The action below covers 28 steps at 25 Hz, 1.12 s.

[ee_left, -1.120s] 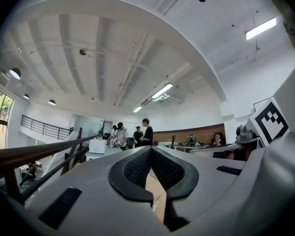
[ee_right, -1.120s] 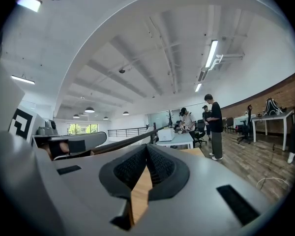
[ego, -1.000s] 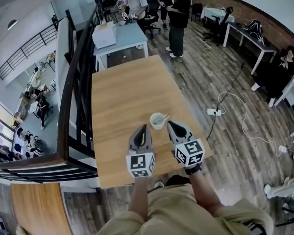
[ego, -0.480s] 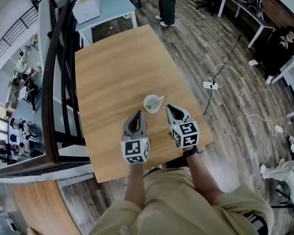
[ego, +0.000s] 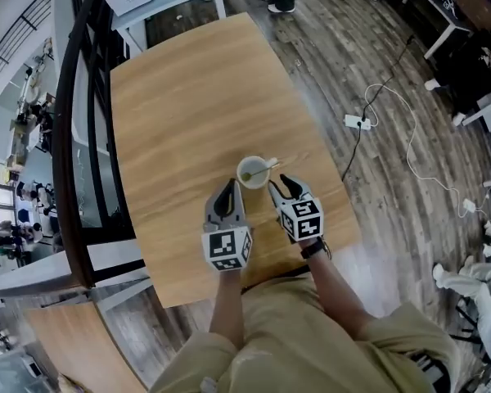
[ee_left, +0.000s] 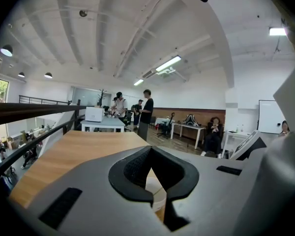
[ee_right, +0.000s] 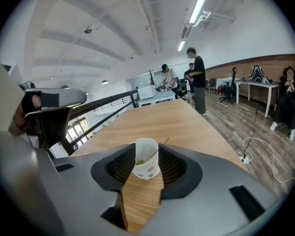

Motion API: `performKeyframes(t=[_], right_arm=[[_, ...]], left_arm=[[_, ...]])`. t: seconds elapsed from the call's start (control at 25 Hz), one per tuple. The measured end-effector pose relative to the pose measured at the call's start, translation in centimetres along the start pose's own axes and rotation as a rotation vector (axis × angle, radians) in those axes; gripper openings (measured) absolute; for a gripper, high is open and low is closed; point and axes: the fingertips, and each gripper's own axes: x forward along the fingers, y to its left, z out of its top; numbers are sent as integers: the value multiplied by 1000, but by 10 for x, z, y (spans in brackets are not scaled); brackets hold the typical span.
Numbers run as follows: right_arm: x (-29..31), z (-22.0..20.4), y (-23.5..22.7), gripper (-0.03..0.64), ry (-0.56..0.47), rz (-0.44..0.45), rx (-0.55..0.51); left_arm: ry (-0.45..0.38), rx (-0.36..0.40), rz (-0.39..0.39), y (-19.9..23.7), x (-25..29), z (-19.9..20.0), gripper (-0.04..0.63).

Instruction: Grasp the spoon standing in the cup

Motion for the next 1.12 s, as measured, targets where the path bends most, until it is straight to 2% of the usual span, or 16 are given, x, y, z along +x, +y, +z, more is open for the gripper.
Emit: performKeyframes(t=[0.16, 0.32, 0.4, 0.56, 0.84, 1.12], right_arm=[[31, -9, -11, 146, 12, 2, 105], [51, -11, -21, 144, 3, -7, 184], [58, -12, -24, 118, -10, -16, 198], [62, -19, -23, 69, -16, -26, 195], [62, -20, -25, 26, -37, -54, 189], [41, 0, -11, 17, -93, -53, 96]], left_arm=[[51, -10, 10, 12, 18, -17, 2], [90, -19, 14, 17, 31, -29, 2], [99, -21, 13, 20, 35, -35, 2], [106, -21, 16, 18, 32, -43, 2], [90, -7, 12, 18, 17, -39, 2], [53, 17, 9, 15, -3, -24, 2]])
